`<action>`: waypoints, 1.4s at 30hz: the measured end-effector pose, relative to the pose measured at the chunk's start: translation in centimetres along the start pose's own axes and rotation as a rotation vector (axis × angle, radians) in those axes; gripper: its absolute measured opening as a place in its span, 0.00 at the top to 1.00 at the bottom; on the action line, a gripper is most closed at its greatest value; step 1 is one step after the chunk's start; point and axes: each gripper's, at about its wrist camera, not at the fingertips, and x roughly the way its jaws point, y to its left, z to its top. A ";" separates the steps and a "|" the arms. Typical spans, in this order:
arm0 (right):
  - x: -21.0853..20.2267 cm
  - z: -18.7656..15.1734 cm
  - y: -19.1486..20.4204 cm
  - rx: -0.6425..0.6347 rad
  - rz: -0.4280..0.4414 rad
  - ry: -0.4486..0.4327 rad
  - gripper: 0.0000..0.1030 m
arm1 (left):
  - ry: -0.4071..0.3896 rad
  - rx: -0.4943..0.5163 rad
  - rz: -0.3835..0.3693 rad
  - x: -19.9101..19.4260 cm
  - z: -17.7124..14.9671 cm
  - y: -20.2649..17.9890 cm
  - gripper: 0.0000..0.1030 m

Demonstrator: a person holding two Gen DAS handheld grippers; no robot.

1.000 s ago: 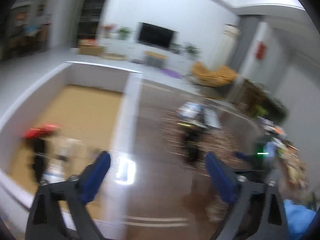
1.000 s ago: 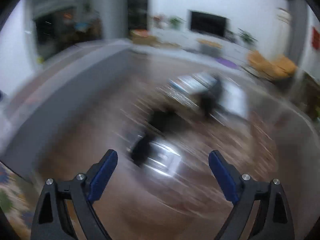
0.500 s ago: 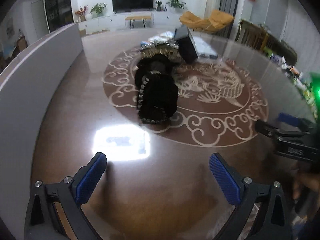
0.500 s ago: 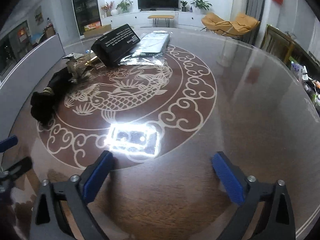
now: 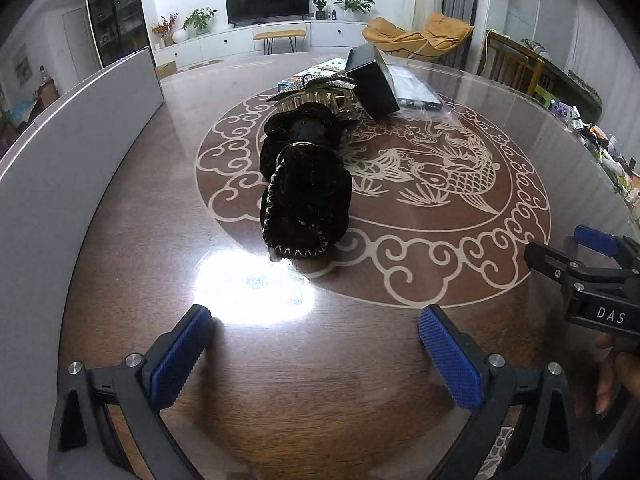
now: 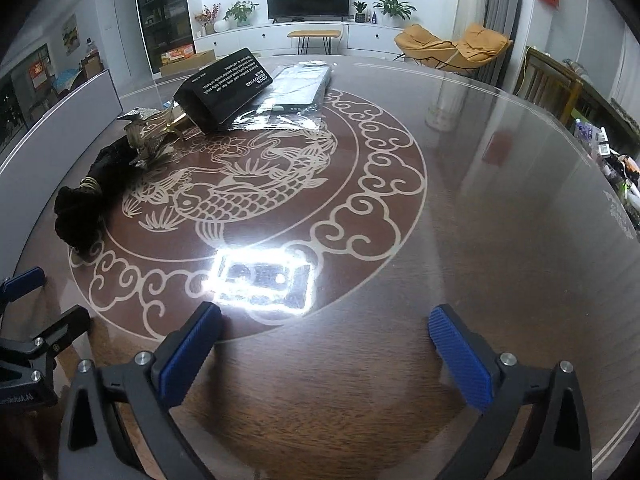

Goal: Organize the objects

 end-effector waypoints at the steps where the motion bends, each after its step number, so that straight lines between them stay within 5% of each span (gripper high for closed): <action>1: 0.0 0.0 0.0 0.000 0.000 0.000 0.00 | 0.000 0.000 0.000 0.0 0.0 0.0 0.00; 35: 0.0 0.0 0.0 0.000 0.000 -0.001 0.00 | 0.008 0.010 -0.014 -0.5 -0.3 0.1 0.00; 39: 0.0 -0.1 0.0 0.000 0.000 -0.001 0.00 | 0.084 0.053 -0.061 -0.4 0.5 0.6 0.00; 42: 0.0 -0.1 0.0 0.000 0.000 -0.001 0.00 | 0.085 -0.070 -0.179 -0.7 2.4 2.8 0.00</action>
